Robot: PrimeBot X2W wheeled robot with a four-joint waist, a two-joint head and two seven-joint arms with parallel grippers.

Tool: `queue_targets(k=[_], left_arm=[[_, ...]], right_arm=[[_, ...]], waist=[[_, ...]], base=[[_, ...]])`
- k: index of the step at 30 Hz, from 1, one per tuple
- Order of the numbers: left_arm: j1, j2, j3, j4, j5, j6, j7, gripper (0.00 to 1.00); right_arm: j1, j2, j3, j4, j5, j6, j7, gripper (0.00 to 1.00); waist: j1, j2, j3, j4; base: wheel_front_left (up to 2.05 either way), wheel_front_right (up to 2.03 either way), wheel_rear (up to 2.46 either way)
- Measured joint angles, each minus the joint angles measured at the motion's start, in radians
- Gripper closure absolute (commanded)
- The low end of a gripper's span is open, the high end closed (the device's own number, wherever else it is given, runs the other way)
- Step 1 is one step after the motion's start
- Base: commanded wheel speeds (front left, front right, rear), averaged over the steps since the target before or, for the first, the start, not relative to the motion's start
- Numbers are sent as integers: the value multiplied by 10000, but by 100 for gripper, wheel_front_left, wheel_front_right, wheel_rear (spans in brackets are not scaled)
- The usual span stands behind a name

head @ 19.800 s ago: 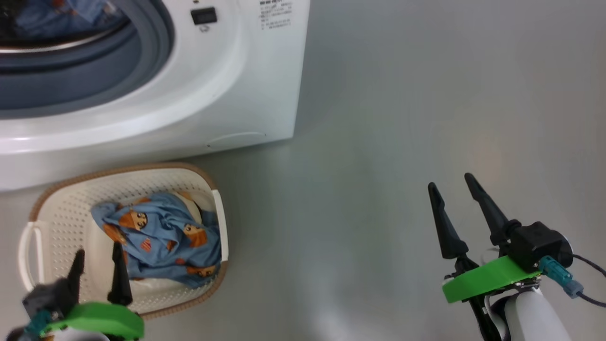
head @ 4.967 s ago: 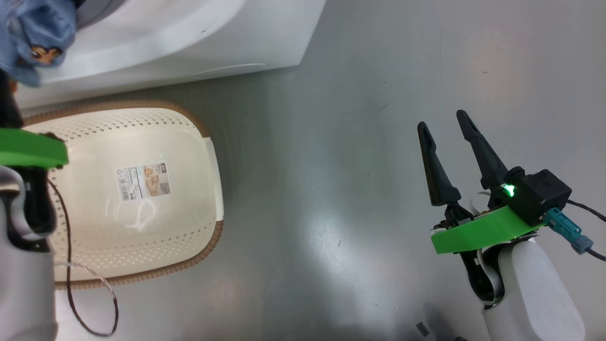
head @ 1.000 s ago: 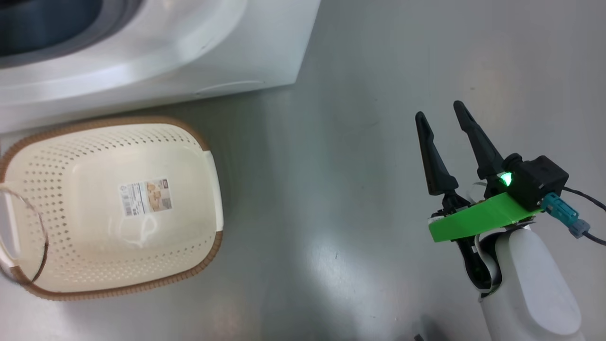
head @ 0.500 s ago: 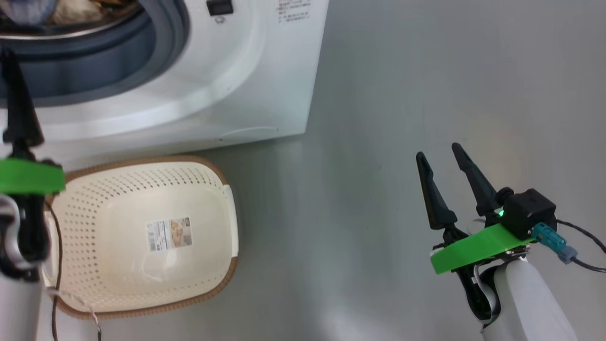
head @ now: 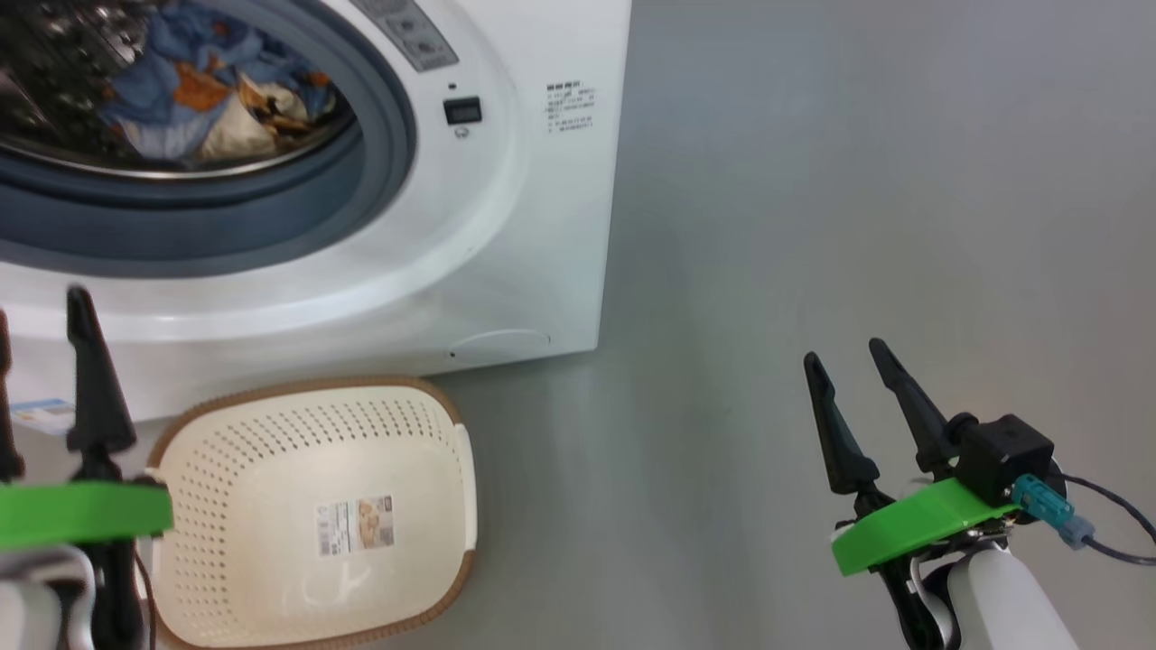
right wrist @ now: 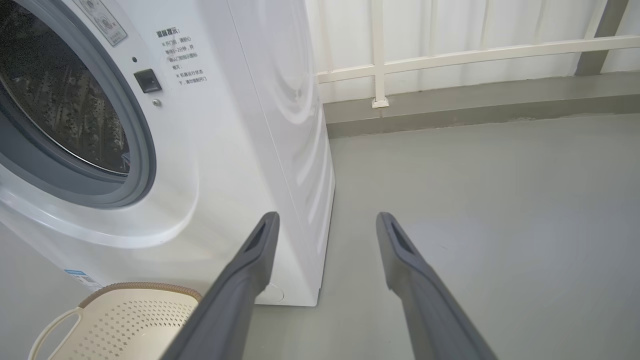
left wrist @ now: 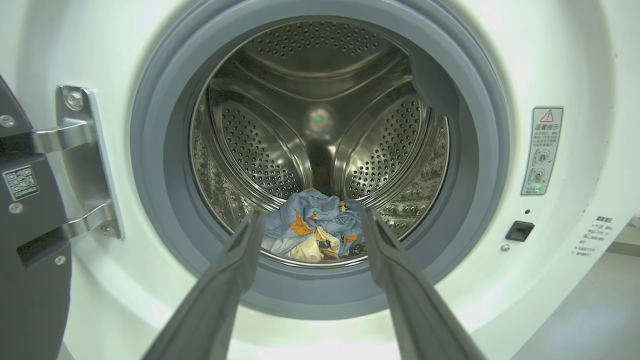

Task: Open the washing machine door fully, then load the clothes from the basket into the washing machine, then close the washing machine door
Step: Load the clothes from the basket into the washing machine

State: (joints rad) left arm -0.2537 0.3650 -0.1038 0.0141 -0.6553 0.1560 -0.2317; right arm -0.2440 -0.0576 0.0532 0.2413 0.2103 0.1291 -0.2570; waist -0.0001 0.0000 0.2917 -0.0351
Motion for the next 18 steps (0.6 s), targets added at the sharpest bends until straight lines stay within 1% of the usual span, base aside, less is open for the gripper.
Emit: queue_targets(k=[7, 14, 18], left_arm=[[1549, -65, -27, -393, 477, 265, -94, 0], [2881, -316, -138, -487, 1108, 485, -176, 0], [3487, -460, -21, -560, 1446, 648, -178, 0]], right_arm=[[394, 10, 8, 4, -190, 0, 0, 0], [810, 17, 31, -2, -245, 0, 0, 0], [1014, 21, 38, 12, -249, 0, 0, 0]], waist=[[0, 0, -870, -9], [0, 0, -1668, -99], [0, 0, -2066, -159]], base=[[0, 0, 0], [0, 0, 0], [0, 0, 0]])
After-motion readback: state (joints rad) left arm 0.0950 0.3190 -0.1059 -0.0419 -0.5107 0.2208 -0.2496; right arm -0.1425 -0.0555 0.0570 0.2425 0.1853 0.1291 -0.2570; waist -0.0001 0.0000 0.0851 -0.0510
